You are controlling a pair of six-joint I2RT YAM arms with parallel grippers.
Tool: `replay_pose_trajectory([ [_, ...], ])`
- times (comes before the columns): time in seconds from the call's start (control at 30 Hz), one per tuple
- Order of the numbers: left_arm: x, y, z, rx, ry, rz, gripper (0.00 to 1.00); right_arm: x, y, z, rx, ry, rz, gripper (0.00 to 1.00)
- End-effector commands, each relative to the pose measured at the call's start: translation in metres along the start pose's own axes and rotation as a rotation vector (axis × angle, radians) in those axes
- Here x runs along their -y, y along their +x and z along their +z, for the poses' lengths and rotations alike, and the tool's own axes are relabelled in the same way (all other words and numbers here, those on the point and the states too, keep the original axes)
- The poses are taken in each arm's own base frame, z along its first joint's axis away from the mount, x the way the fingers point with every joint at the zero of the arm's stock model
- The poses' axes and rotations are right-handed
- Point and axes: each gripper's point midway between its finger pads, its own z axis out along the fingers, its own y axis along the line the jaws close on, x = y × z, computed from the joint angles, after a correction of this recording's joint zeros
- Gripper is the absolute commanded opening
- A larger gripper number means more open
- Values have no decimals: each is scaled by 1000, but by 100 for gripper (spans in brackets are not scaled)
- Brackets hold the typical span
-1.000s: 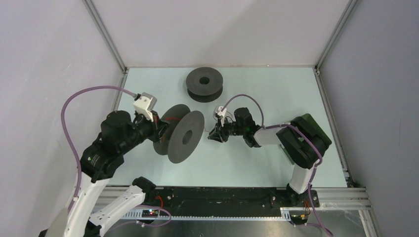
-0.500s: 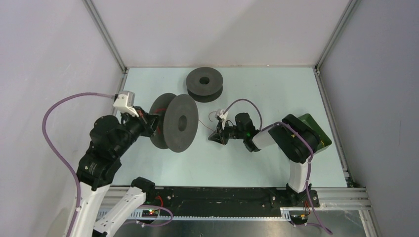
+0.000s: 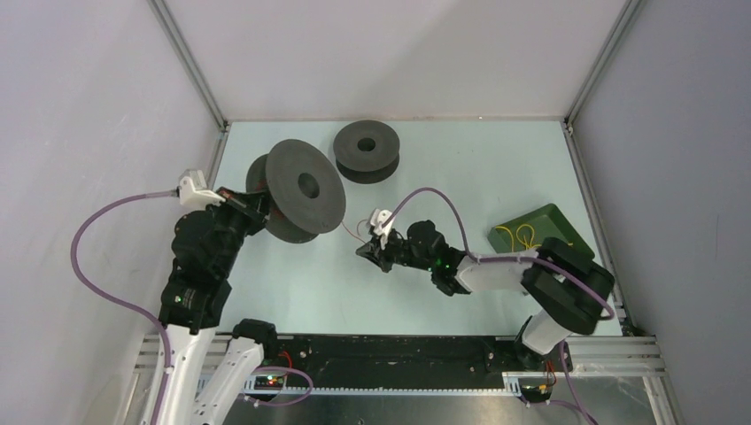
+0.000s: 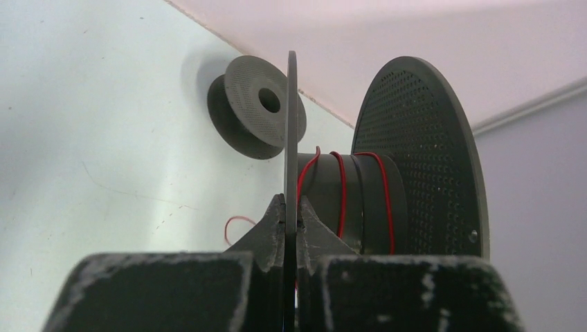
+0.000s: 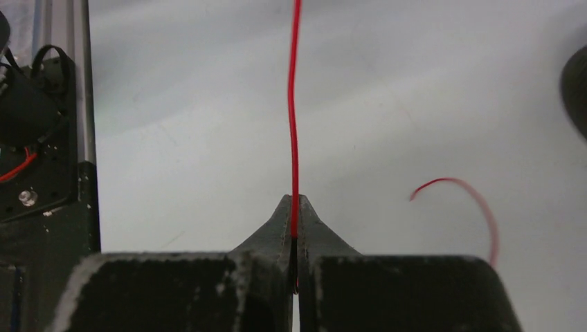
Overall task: Wrap the cables
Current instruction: Wrap the cable around the cable reel.
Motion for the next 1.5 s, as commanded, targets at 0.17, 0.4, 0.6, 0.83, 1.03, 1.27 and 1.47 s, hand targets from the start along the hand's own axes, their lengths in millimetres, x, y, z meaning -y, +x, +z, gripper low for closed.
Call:
replay_pose_trajectory([
  [0.17, -20, -33, 17, 215, -100, -146, 0, -14, -45, -4, -113, 195, -307, 0],
  [0.4, -30, -26, 34, 156, -152, 62, 0, -34, -80, -5, -141, 273, -516, 1],
  [0.6, -48, -5, 39, 91, -216, 256, 0, -29, -122, -10, -84, 393, -670, 7],
  [0.83, -64, 9, 35, 37, -325, 497, 0, -14, -160, -16, -16, 543, -847, 8],
  [1.03, -67, 25, 36, -24, -333, 608, 0, -20, -197, -22, 115, 561, -886, 7],
  [1.27, -59, 55, 39, -158, -183, 794, 0, -17, -224, -21, 193, 538, -839, 7],
  [1.47, -40, 80, 35, -244, 5, 891, 0, 3, -234, -19, 223, 482, -695, 7],
])
